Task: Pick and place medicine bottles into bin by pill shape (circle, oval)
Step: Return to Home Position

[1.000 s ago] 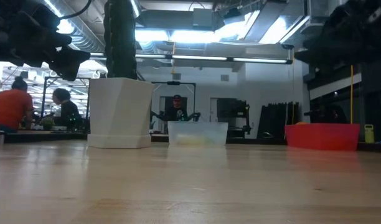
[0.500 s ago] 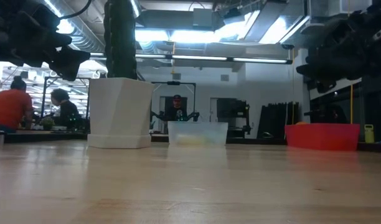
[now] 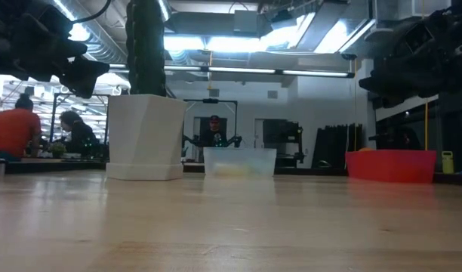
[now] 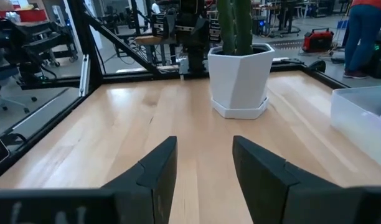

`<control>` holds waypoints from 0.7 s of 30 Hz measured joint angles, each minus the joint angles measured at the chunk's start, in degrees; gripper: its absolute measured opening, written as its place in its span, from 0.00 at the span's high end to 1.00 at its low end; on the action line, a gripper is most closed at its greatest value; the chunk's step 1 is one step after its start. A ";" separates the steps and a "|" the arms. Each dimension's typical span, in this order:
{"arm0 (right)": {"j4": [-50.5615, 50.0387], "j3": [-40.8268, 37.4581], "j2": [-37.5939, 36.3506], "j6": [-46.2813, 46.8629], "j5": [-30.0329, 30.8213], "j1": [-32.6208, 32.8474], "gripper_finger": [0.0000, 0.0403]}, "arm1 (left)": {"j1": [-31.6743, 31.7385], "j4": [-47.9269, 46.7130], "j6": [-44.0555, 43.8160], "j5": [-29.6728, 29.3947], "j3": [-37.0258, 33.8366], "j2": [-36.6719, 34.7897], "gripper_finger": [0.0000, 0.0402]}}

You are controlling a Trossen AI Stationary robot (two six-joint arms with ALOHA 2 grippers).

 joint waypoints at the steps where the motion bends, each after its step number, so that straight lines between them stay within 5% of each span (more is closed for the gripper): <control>1: -0.24 0.00 0.00 -0.21 0.00 0.00 0.61 | 0.00 0.00 0.00 0.00 0.00 0.01 0.48; 21: 1.37 0.07 -4.00 -4.36 0.02 0.00 0.61 | -0.01 0.00 -0.01 0.02 -0.02 0.00 0.48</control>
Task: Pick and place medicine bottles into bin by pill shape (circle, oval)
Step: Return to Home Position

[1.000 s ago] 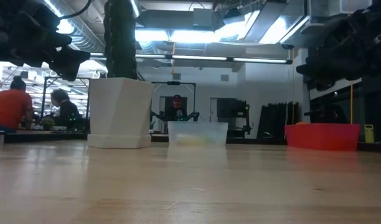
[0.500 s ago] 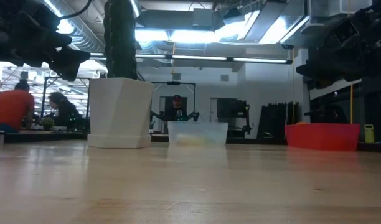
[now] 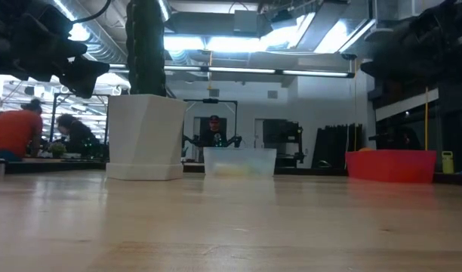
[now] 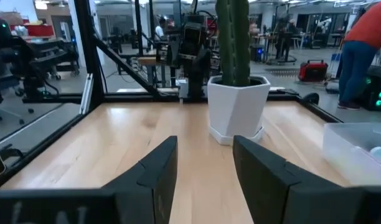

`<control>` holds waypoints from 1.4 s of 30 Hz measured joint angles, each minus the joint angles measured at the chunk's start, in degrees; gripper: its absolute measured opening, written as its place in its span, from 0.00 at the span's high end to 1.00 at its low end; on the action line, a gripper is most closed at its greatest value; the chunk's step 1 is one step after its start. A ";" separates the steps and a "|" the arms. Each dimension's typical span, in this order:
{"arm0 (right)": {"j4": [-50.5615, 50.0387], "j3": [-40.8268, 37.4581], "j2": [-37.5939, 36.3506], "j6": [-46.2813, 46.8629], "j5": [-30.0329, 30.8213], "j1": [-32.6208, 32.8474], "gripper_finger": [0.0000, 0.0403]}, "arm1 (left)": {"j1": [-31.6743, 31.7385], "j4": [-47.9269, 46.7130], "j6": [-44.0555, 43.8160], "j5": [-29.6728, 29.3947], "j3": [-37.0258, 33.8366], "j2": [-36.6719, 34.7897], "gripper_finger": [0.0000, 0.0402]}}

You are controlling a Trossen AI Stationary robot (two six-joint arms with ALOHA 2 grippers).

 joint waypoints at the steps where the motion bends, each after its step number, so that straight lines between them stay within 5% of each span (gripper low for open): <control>1: -1.14 0.00 -0.85 -0.03 0.00 -0.02 0.61 | 0.01 0.00 0.00 0.00 0.00 0.00 0.48; 23: -17.63 -0.04 -20.57 -1.60 0.00 -0.02 0.61 | 0.00 0.00 0.00 0.00 0.00 0.02 0.48; 42: -12.85 -0.07 -20.27 -4.39 -0.04 -0.04 0.61 | -0.01 0.44 0.00 -0.35 -0.07 0.02 0.48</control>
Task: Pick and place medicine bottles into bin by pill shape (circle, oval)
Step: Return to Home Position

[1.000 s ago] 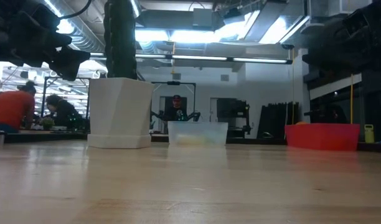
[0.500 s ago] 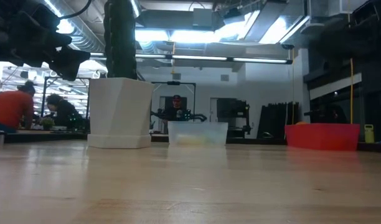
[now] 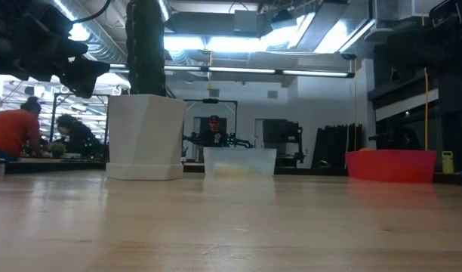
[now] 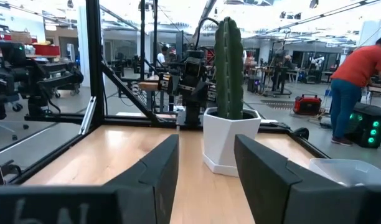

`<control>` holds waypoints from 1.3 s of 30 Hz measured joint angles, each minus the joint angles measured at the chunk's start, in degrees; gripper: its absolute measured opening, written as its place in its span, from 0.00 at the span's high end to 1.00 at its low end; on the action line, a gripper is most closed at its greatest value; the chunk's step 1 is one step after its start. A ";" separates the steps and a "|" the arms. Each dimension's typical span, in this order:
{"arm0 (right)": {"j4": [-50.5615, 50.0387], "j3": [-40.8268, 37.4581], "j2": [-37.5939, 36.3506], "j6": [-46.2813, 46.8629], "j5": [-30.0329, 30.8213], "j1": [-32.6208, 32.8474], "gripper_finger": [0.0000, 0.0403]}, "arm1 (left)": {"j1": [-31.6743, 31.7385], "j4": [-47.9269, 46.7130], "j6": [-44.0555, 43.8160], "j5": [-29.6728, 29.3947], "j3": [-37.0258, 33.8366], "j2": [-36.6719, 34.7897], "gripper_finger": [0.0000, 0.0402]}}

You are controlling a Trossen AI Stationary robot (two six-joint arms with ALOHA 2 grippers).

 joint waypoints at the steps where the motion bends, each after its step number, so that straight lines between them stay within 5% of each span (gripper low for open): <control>1: -0.02 0.00 0.00 -0.06 0.00 0.00 0.61 | 0.01 0.00 0.00 0.00 0.00 -0.01 0.48; 39: -0.52 0.00 -0.22 0.00 -0.44 -10.10 0.61 | 0.00 0.15 0.00 -0.09 0.02 0.00 0.48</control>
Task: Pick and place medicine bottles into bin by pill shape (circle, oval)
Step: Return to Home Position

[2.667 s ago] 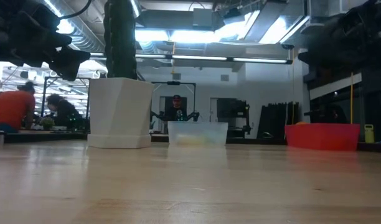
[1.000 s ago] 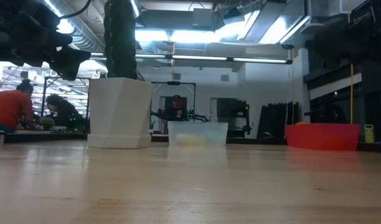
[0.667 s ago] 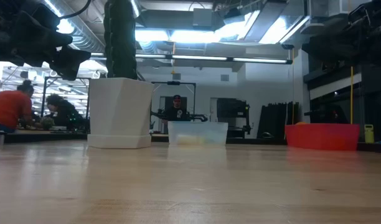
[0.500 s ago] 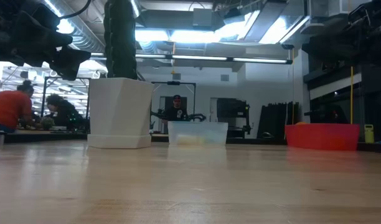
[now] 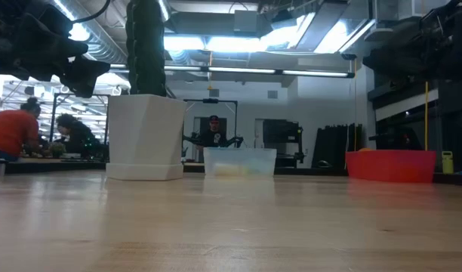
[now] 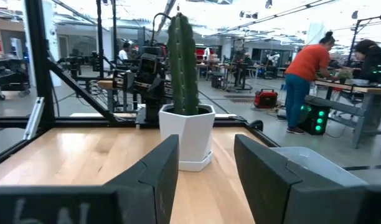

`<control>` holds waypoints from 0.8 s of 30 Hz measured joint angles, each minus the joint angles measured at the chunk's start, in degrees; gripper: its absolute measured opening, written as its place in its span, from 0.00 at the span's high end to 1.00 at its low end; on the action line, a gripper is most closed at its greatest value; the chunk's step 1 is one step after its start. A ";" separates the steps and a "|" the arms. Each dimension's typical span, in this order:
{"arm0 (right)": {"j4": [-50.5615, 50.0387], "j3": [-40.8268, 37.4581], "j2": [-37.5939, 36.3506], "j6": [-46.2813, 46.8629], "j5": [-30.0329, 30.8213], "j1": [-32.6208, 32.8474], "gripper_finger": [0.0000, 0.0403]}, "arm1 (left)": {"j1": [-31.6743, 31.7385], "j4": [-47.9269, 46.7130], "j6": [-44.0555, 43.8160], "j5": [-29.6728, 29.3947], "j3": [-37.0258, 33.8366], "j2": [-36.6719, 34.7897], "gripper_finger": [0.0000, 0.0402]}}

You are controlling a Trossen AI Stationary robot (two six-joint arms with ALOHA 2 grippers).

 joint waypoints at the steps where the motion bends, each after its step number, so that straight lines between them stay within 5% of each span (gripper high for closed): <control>1: 0.00 0.00 -0.02 0.04 0.00 -0.32 0.61 | 0.00 0.00 0.00 0.00 0.00 0.00 0.48; 24: 0.00 0.00 -0.02 0.00 0.00 -0.81 0.61 | 0.01 0.00 0.00 0.00 0.00 0.00 0.48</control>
